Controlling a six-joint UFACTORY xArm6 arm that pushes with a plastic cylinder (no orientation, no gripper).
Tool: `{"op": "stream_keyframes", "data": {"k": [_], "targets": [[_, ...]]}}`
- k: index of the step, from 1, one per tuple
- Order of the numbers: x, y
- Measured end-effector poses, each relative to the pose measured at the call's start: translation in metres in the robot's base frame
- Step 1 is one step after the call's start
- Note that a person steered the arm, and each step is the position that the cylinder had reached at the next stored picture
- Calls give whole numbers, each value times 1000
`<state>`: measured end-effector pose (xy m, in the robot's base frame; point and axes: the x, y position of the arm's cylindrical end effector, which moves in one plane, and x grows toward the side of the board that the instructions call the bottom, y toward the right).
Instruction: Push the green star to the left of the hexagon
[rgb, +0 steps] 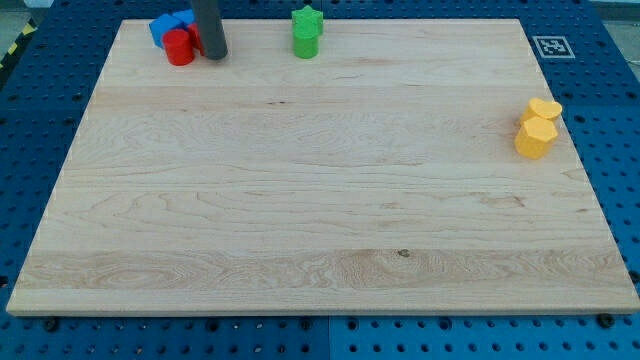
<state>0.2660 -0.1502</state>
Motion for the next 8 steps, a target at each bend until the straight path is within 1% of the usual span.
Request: {"op": "stream_keyframes", "data": {"k": [1,2,3,4,6,7,8], "targets": [[0,0],[-21,6],[-61,26],[-54,46],[-71,66],[-69,90],[-66,126]]}}
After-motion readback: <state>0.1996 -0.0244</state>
